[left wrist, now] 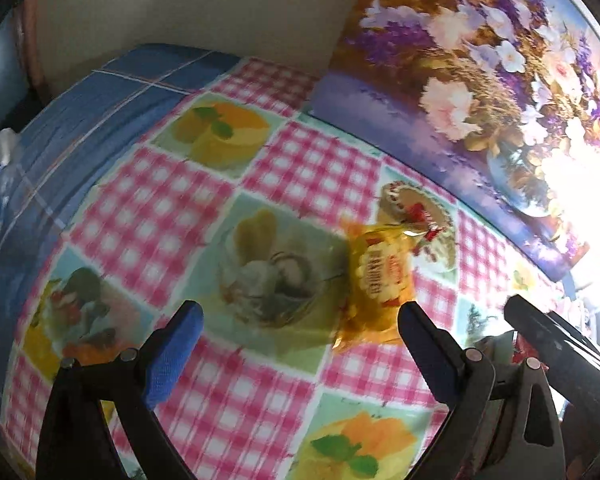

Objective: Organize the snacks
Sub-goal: 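Withdraw both open grippers from the tray back to the last snacks, then close left gripper on the yellow soft-bread bag while right gripper closes on the red candy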

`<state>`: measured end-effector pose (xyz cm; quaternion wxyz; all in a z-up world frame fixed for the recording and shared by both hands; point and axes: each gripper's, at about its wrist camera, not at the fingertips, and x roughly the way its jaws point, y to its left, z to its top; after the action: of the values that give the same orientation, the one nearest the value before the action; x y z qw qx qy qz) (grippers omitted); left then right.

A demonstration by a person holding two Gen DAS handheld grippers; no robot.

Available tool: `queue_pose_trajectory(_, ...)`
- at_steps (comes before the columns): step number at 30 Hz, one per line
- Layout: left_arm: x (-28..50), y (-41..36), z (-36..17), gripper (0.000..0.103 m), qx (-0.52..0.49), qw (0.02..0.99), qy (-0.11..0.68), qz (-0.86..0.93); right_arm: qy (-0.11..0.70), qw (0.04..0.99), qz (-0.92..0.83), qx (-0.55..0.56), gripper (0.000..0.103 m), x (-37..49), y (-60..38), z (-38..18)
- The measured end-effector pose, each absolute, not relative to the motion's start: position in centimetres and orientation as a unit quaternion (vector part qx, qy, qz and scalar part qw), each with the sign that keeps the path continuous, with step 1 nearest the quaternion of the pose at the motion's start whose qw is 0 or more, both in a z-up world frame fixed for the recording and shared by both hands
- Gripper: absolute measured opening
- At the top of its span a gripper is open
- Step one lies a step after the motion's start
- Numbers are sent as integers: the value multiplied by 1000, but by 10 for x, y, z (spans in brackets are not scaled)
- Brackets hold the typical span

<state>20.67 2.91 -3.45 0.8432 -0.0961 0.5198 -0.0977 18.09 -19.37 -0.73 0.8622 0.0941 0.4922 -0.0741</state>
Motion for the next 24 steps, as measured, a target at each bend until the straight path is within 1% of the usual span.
queue_pose_trajectory(3, 212, 18, -36, 98, -87, 843, 518, -118, 504, 856, -73, 91, 103, 195, -196, -11)
queue_pose_trajectory(5, 216, 9, -38, 98, -73, 843, 517, -126, 510, 852, -77, 91, 100, 202, -199, -14)
queue_pose_trajectory(11, 227, -12, -52, 98, -52, 834, 533, -134, 517, 849, -74, 82, 99, 220, -202, -19)
queue_pose_trajectory(13, 229, -17, -56, 96, -41, 836, 531, -134, 518, 849, -74, 75, 99, 226, -201, -21)
queue_pose_trajectory(15, 231, -19, -59, 84, -38, 837, 529, -136, 519, 849, -71, 72, 98, 231, -201, -24)
queue_pose_trajectory(16, 232, -21, -60, 75, -40, 836, 529, -140, 520, 849, -70, 71, 97, 234, -201, -25)
queue_pose_trajectory(18, 234, -21, -62, 73, -46, 834, 529, -149, 522, 848, -69, 68, 96, 239, -201, -29)
queue_pose_trajectory(19, 236, -22, -63, 69, -45, 835, 527, -151, 523, 847, -70, 67, 96, 241, -201, -31)
queue_pose_trajectory(20, 236, -23, -63, 61, -44, 836, 525, -154, 524, 846, -70, 66, 96, 244, -201, -33)
queue_pose_trajectory(21, 237, -24, -63, 56, -42, 837, 523, -159, 525, 846, -71, 64, 96, 247, -201, -35)
queue_pose_trajectory(22, 238, -25, -63, 48, -40, 837, 523, -160, 527, 845, -70, 63, 96, 249, -201, -37)
queue_pose_trajectory(24, 240, -26, -64, 46, -35, 838, 521, -160, 530, 843, -69, 62, 93, 254, -202, -41)
